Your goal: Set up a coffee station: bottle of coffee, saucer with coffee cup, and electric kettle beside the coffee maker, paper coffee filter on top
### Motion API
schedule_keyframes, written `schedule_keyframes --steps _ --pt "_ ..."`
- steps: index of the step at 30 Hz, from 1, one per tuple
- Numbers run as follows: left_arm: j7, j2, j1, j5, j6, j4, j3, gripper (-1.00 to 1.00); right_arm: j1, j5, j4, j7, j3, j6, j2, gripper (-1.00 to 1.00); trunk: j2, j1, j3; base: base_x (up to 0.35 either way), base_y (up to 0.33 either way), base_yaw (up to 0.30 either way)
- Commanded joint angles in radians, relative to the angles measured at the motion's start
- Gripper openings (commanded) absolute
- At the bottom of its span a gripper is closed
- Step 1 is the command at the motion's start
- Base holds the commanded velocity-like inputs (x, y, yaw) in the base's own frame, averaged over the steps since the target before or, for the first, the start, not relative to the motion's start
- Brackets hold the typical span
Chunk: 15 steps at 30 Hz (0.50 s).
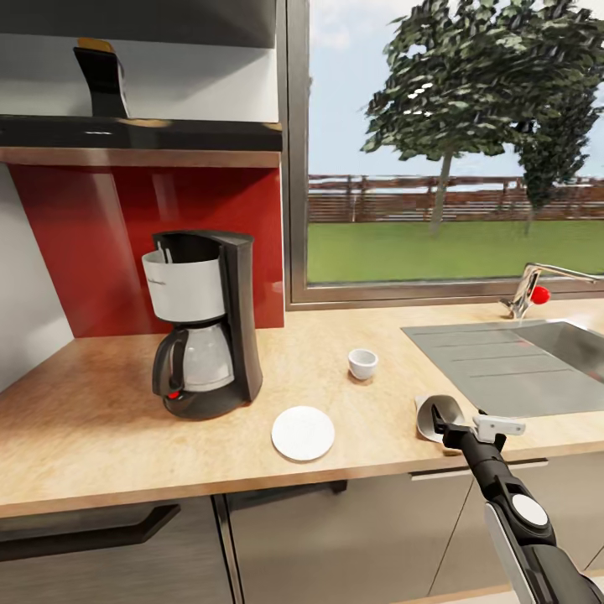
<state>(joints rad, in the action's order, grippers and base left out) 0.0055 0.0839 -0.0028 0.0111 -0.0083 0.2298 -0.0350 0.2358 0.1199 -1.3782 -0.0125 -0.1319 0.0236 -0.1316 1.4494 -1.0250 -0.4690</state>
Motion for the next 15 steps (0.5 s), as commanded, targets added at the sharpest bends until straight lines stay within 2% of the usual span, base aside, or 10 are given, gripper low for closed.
schedule_keyframes --steps 1,15 --pt "0.001 0.000 0.000 0.001 -0.001 0.000 -0.003 1.00 0.000 0.010 -0.001 -0.001 0.000 0.002 0.000 1.00 0.001 0.000 -0.001 0.010 -0.004 0.000" --pt "0.001 0.000 0.000 0.001 -0.001 0.000 -0.003 1.00 0.000 0.010 -0.001 -0.001 0.000 0.002 0.000 1.00 0.001 0.000 -0.001 0.001 0.000 0.000"
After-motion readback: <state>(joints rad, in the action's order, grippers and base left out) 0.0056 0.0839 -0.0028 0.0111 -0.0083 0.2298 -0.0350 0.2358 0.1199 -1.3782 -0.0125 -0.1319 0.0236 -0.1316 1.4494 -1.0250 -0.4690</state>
